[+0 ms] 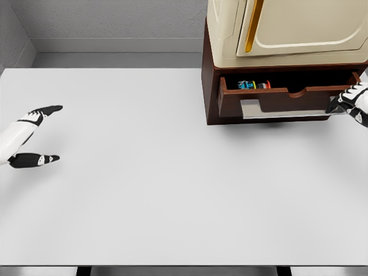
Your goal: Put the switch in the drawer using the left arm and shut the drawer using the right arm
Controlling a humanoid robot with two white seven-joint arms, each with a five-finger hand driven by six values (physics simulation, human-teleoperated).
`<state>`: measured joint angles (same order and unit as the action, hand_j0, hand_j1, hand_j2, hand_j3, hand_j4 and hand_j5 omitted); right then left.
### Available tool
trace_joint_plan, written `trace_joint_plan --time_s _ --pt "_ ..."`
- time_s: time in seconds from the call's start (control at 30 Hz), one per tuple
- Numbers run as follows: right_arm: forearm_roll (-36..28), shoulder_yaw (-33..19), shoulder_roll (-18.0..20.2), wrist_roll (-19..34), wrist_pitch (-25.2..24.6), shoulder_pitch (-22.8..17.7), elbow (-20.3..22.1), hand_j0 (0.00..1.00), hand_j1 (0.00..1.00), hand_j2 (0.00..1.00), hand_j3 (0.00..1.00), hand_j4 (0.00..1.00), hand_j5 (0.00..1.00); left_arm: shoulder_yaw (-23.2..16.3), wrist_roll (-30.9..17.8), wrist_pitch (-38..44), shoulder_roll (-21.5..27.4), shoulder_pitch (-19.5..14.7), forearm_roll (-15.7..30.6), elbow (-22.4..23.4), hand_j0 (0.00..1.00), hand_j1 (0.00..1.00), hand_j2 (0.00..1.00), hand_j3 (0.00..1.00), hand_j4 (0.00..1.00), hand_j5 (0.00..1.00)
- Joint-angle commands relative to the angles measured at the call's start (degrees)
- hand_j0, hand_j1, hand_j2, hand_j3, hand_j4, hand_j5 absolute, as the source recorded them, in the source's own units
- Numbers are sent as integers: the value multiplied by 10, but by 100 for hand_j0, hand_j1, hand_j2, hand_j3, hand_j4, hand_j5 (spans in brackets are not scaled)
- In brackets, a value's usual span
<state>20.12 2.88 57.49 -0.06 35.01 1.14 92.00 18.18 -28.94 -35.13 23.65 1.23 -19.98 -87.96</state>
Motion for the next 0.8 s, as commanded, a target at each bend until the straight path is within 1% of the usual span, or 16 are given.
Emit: trace_joint_plan --time_s 0.0,0.1,0.23,0.33,0.43,0.47,0.5,0.57,0.73,0.77 --pt "2 1 -14 1 0 0 -1 35 35 35 35 35 35 0 0 1 1 0 5 -2 100 100 100 100 100 100" --pt "11 2 -21 1 0 3 0 36 36 36 36 36 36 0 0 1 1 -1 5 -2 100 100 100 100 100 100" --pt "15 20 -26 1 0 13 -2 36 36 36 36 36 36 0 0 1 1 -1 5 -2 100 100 100 100 100 100" --pt "19 38 -32 1 0 29 -5 36 36 36 36 36 36 0 0 1 1 0 5 -2 100 100 100 100 100 100" --pt "19 40 -33 1 0 30 -7 36 36 36 36 36 36 0 0 1 1 0 5 -2 100 100 100 100 100 100" --pt "24 43 -44 1 0 40 -9 36 36 36 36 36 36 0 0 1 1 0 5 -2 100 100 100 100 100 100" --pt "28 63 -48 1 0 57 -18 36 36 36 36 36 36 0 0 1 1 0 5 -2 100 100 100 100 100 100" --pt "29 80 -53 1 0 76 -31 36 36 36 36 36 36 0 0 1 1 0 5 -2 100 100 100 100 100 100" --pt "30 81 -54 1 0 79 -37 36 36 36 36 36 36 0 0 1 1 0 5 -2 100 100 100 100 100 100" --pt "30 82 -65 10 0 86 -44 37 37 37 37 37 37 0 0 1 1 0 5 -2 100 100 100 100 100 100"
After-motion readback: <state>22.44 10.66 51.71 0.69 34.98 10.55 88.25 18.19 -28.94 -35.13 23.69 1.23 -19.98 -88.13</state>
